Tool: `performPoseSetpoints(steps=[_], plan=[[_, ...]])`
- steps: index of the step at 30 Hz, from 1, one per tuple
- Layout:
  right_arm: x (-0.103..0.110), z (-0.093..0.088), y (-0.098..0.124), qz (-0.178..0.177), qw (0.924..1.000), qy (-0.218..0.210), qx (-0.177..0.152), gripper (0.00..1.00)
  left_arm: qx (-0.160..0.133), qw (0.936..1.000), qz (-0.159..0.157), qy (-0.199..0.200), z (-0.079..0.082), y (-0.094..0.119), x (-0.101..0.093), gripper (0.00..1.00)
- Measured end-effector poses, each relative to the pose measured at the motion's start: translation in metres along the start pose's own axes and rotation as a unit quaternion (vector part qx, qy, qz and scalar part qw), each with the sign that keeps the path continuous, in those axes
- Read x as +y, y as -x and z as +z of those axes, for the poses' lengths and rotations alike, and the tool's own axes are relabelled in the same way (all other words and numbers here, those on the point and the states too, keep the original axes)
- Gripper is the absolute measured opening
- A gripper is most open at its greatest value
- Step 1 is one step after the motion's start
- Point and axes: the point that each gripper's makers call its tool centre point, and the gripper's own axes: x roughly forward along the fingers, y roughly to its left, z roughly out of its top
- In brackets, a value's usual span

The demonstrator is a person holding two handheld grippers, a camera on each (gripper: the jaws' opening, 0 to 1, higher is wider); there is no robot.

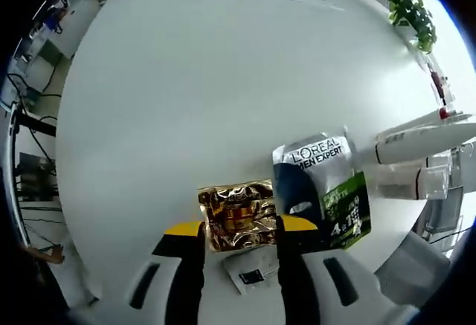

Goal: Arrange the skincare products in the storage area until every visible bottle or jar stands upright without overlapping.

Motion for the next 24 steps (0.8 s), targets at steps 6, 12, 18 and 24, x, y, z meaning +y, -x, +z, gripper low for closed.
performPoseSetpoints(steps=[6,12,18,24], plan=[[0.009,0.002,-0.004,0.020,0.9998,0.007,-0.006,0.99,-0.003,0.9998,0.011,0.016,0.003,-0.006,0.004,0.35],[0.007,0.003,-0.001,0.023,0.9996,0.011,-0.008,0.99,0.000,0.9992,0.026,0.029,0.004,-0.014,0.011,0.35],[0.004,0.009,0.000,0.020,0.9996,0.009,-0.019,0.99,0.006,0.9990,0.028,0.033,0.005,-0.017,0.007,0.35],[0.007,0.007,-0.005,0.023,0.9996,0.004,-0.018,0.99,0.013,0.9989,0.030,0.034,0.006,-0.023,0.007,0.36]])
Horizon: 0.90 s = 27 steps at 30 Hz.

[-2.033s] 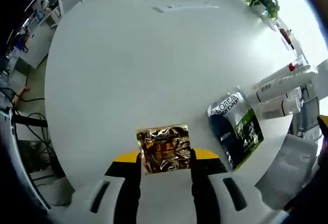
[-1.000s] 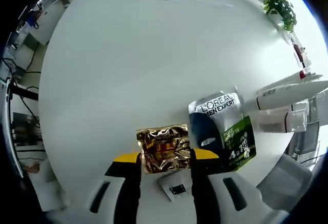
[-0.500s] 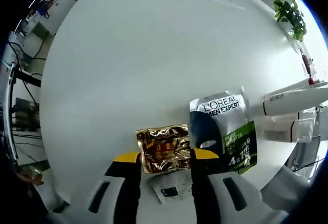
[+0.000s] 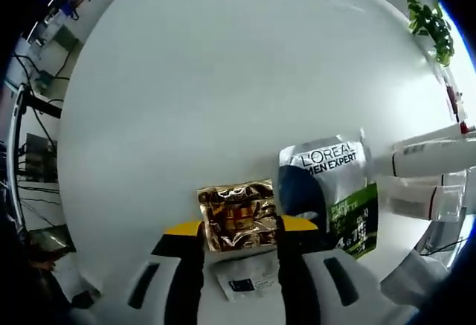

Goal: Arrange the skincare products in the storage area until every visible bottle or jar stands upright without overlapping.

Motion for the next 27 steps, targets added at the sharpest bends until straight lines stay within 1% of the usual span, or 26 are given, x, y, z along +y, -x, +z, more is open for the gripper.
performPoseSetpoints(steps=[2,10,13,14,21,24,27], plan=[[0.001,0.002,0.002,0.001,1.0000,-0.002,-0.002,0.99,0.002,1.0000,0.006,0.000,-0.001,-0.001,0.002,0.36],[0.004,0.004,0.001,0.008,0.9999,-0.002,-0.006,0.99,0.004,1.0000,0.006,0.001,-0.003,0.000,0.001,0.36],[0.005,0.004,0.001,0.009,0.9999,-0.002,-0.008,0.99,0.006,0.9999,0.011,-0.002,-0.007,0.001,0.001,0.40],[0.005,0.004,0.002,0.010,0.9999,-0.002,-0.008,0.99,0.007,0.9999,0.012,-0.003,-0.008,0.002,0.001,0.40],[0.006,0.003,0.001,0.013,0.9999,0.000,-0.008,0.99,0.006,0.9999,0.014,-0.004,-0.012,0.011,0.000,0.38],[0.005,0.003,0.002,0.014,0.9999,0.001,-0.005,0.99,0.003,0.9999,0.016,-0.004,-0.013,0.015,0.000,0.38],[0.004,0.005,0.003,0.012,0.9999,0.000,-0.008,0.99,0.001,0.9999,0.011,-0.003,-0.015,0.019,-0.004,0.39]])
